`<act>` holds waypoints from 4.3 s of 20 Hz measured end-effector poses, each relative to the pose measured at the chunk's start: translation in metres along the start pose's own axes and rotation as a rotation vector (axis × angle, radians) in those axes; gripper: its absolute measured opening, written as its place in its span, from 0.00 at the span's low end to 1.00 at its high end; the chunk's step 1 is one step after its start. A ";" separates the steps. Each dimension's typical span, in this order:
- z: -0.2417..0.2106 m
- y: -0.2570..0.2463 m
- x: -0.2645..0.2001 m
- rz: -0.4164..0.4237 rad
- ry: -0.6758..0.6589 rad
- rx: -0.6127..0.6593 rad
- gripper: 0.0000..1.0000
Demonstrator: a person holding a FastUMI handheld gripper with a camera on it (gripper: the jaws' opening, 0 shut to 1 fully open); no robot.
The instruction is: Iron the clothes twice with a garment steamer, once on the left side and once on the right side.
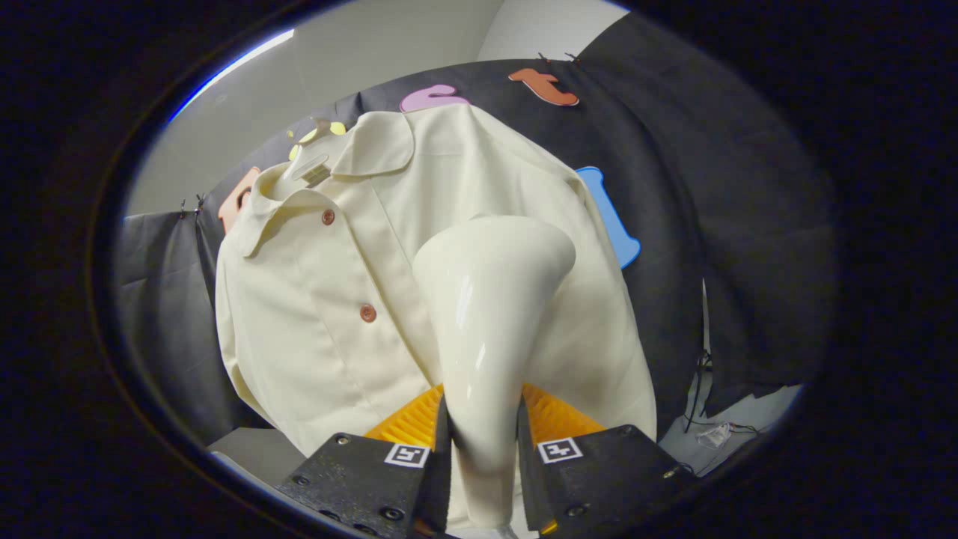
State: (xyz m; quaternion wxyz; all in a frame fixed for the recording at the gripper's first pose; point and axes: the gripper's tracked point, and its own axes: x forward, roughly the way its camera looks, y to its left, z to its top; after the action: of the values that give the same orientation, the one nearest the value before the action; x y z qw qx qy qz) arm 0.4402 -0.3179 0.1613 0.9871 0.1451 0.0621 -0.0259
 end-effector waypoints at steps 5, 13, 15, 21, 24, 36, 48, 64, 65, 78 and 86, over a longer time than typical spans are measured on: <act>-0.035 -0.021 -0.006 -0.005 0.038 -0.016 0.38; -0.125 -0.068 -0.024 0.020 0.161 0.025 0.38; -0.148 -0.082 -0.031 0.022 0.188 0.032 0.38; -0.217 -0.124 -0.050 -0.001 0.296 0.022 0.39; -0.246 -0.133 -0.058 0.001 0.342 0.011 0.39; -0.298 -0.149 -0.073 -0.047 0.409 0.018 0.39; -0.263 -0.084 -0.139 -0.036 0.404 -0.133 0.39; -0.195 0.089 -0.250 0.151 0.183 -0.227 0.39; -0.191 0.099 -0.256 0.160 0.164 -0.227 0.39; -0.147 0.246 -0.339 0.272 -0.053 -0.408 0.40; -0.151 0.325 -0.388 0.353 -0.125 -0.407 0.39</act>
State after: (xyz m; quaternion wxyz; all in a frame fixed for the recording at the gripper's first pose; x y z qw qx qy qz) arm 0.0608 0.0494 0.1600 0.9872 -0.0496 -0.0211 0.1504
